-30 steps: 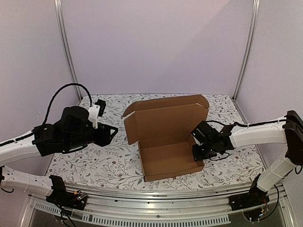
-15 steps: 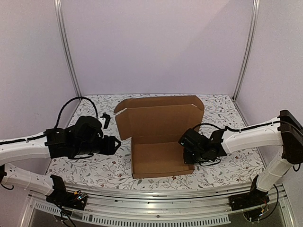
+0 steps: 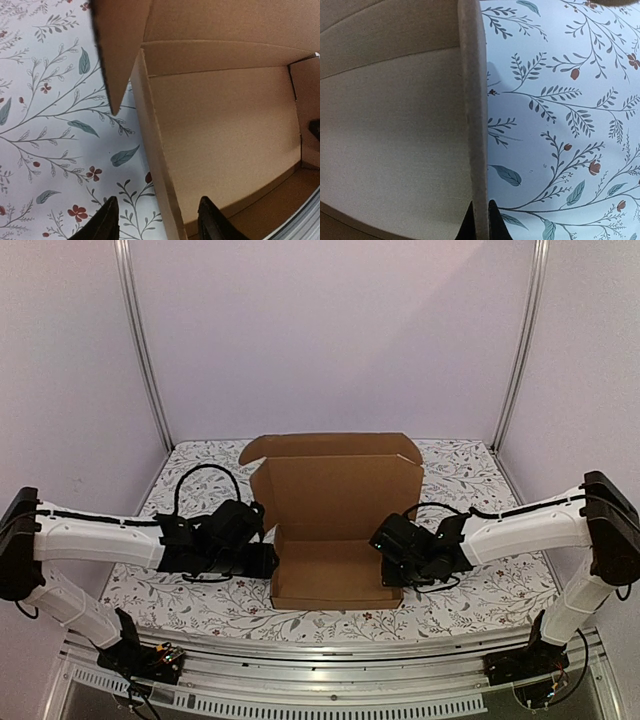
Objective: Fold the paper box
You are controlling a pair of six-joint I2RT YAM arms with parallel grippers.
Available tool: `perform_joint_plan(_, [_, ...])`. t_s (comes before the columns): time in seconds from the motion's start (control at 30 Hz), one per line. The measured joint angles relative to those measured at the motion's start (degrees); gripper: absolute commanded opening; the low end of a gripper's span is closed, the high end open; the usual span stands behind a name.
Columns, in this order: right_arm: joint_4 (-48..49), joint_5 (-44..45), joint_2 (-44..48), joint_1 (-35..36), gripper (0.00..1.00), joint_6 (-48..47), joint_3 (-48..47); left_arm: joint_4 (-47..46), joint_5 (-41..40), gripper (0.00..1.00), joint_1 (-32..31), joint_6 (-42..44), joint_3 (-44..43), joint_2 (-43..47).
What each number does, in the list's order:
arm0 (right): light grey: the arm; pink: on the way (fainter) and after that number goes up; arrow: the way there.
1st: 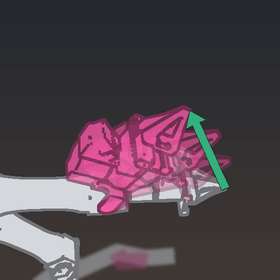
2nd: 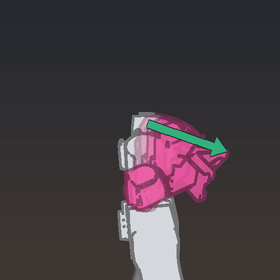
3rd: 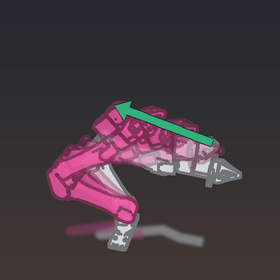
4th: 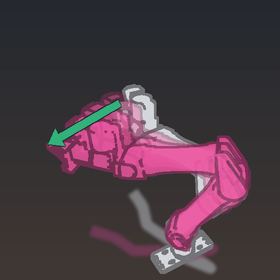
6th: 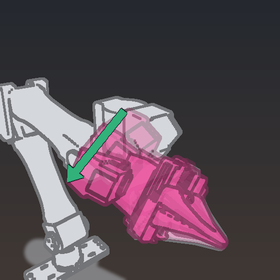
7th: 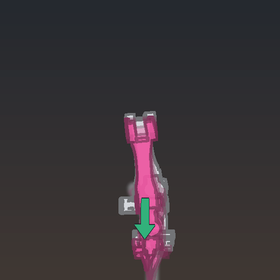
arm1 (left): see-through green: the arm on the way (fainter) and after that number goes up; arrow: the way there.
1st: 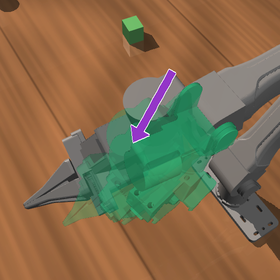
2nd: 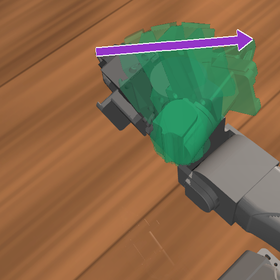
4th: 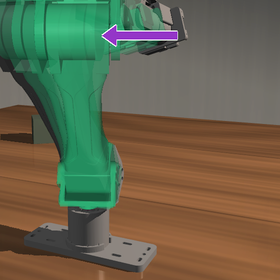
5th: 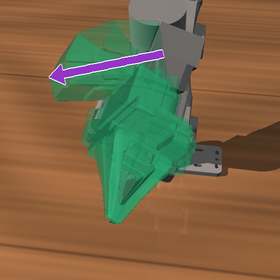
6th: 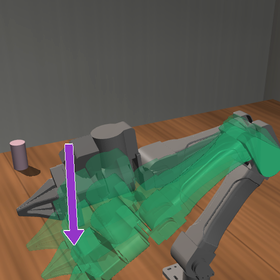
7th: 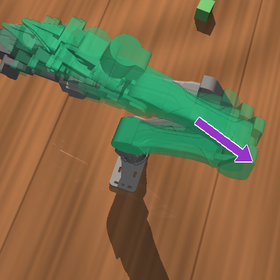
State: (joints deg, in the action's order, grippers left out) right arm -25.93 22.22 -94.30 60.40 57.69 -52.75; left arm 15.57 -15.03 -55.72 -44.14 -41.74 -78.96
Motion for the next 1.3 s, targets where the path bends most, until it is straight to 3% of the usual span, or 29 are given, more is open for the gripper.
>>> perform_joint_plan(0.33, [-0.2, 0.2, -0.3, 0.0, 0.0, 0.3, -0.2, -1.9, -0.8, 0.38, -0.1, 1.0, -5.6, -10.4])
perform_joint_plan(0.67, [-0.2, 0.3, -0.4, 0.0, 0.0, 0.3, -0.2, -0.6, -2.5, 0.08, -0.5, 1.7, -8.1, -15.5])
perform_joint_plan(0.73, [-0.2, 0.4, -0.5, 0.0, 0.05, 0.5, -0.3, -0.6, -3.6, 0.04, -0.6, 1.2, -8.6, -16.0])
perform_joint_plan(0.8, [-0.2, 0.5, -0.7, 0.1, 0.15, 0.6, -0.6, -0.5, -4.5, 0.01, -0.6, 0.8, -9.1, -16.3])
perform_joint_plan(0.87, [-0.2, 0.5, -1.0, 0.2, 0.25, 0.1, -0.6, -0.4, -5.2, 0.0, -0.6, 0.8, -9.5, -16.7])
perform_joint_plan(0.97, [-0.3, 0.9, -2.3, 0.7, 0.31, -0.7, -0.6, -0.2, -4.9, 0.0, -0.8, 1.1, -10.0, -17.4])
perform_joint_plan(1.3, [-1.8, 4.1, -3.0, 1.0, 0.33, -1.4, -2.6, 1.2, -5.4, 0.0, -1.6, 1.0, -10.7, -17.8])
